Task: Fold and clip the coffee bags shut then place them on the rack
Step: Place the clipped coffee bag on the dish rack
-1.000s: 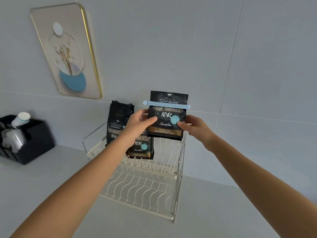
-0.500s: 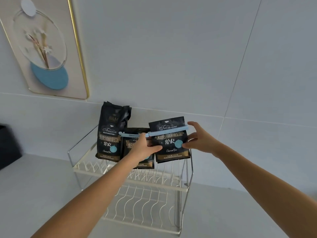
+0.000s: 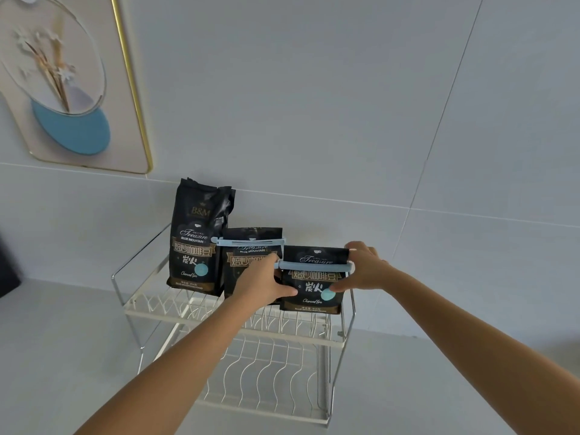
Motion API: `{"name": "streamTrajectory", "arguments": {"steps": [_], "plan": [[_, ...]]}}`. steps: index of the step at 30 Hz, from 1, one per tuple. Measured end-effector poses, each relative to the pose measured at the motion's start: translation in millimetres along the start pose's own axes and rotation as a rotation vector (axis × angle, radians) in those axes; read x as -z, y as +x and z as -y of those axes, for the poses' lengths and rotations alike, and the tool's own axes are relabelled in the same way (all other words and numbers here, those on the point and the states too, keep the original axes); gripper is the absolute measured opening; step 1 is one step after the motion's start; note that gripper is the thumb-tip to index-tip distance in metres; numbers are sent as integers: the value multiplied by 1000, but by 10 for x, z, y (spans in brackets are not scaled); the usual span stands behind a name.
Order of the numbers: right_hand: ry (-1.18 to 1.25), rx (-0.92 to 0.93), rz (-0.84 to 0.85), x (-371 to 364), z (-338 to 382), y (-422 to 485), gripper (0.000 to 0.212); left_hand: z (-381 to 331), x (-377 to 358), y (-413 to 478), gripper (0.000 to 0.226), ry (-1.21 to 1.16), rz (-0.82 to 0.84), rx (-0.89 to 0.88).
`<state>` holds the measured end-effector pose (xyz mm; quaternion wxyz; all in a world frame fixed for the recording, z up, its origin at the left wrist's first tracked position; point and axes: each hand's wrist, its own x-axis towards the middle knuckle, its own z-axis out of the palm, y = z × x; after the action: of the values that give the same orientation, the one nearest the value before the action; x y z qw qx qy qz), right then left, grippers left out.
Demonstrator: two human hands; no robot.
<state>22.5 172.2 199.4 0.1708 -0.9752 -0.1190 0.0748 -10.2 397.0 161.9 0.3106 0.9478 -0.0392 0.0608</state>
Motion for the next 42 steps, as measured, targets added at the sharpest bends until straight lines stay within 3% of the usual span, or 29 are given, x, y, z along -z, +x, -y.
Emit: {"name": "streamTrajectory", "arguments": {"steps": [3, 10, 14, 18, 28, 32, 42], "plan": [[136, 13, -63, 38, -56, 50, 46, -21, -15, -5, 49, 130, -31, -59], [-21, 83, -221, -57, 8, 55, 28, -15, 0, -29, 51, 424, -133, -131], [-104, 54, -232, -43, 36, 55, 30, 22, -34, -53, 56, 355, -135, -103], [-131, 59, -242, -27, 69, 93, 49, 62, 22, -8, 54, 345, -116, -93], [-168, 31, -277, -136, 104, 116, 40, 115, 16, 11, 40, 282, -134, -22], [-113, 8, -303, -193, 114, 91, 42, 33, -6, 63, 38, 138, -140, 9], [-122, -36, -307, -211, 105, 113, 43, -60, -45, 80, 29, 106, -205, -2]]}}
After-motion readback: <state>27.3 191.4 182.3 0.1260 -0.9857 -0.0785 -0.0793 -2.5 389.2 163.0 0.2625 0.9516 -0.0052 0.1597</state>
